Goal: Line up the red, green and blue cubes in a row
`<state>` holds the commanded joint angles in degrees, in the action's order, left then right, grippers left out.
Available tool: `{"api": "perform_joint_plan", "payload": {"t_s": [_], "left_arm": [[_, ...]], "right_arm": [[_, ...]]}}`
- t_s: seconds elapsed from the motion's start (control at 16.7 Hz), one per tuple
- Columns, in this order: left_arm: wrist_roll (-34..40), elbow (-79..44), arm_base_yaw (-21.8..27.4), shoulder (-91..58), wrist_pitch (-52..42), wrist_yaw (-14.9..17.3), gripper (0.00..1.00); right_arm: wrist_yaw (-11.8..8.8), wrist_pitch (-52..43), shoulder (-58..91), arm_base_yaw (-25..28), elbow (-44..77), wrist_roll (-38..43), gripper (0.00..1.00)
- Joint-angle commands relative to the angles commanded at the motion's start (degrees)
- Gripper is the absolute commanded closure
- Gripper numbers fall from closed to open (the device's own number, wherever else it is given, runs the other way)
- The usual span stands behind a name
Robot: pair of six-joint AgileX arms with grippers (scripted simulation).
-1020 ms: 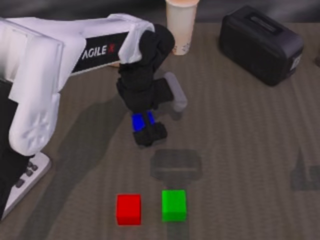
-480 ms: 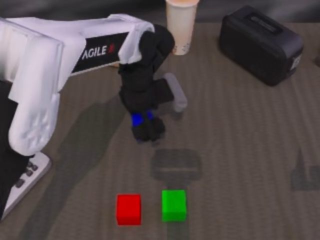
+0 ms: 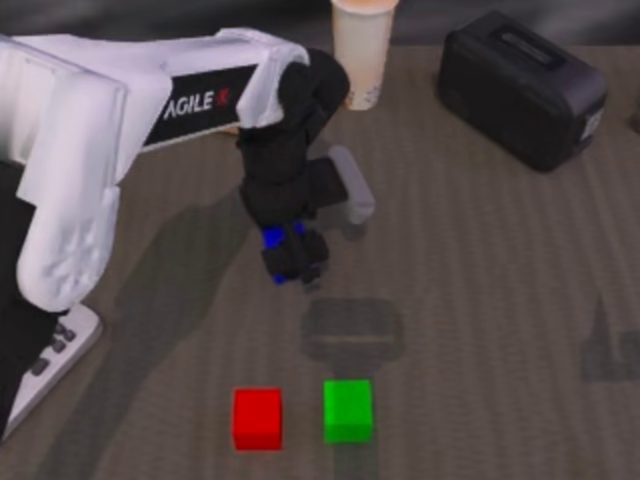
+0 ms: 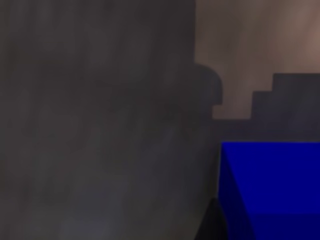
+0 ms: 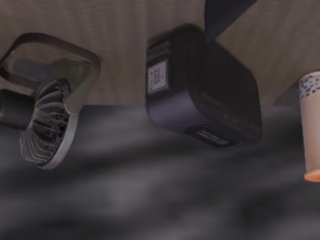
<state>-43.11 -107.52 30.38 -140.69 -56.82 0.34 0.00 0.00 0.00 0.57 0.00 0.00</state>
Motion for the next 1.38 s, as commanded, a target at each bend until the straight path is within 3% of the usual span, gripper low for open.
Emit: {"api": "perform_joint_plan", "payload": {"t_s": [0.3,0.72,1.02,1.2,1.38], "left_arm": [[0.5,-0.9,0.28,2.12,-2.02,0.92,1.0],[0.73,-9.48,-0.8,5.14,-13.82,0.87,1.0],[0.7,-9.87,-0.44,5.29,-14.29,0.84,1.0],[2.06,-8.36,3.62,6.57,-14.0,0.74,1.0],[5.09,-5.06,11.97,9.23,-13.4,0.57,1.0]], "right_arm": [[0.0,0.0,0.0,0.0,0.0,0.0,0.0],[0.0,0.0,0.0,0.0,0.0,0.0,0.0],[0.0,0.0,0.0,0.0,0.0,0.0,0.0],[0.0,0.0,0.0,0.0,0.0,0.0,0.0],[0.0,0.0,0.0,0.0,0.0,0.0,0.0]]}}
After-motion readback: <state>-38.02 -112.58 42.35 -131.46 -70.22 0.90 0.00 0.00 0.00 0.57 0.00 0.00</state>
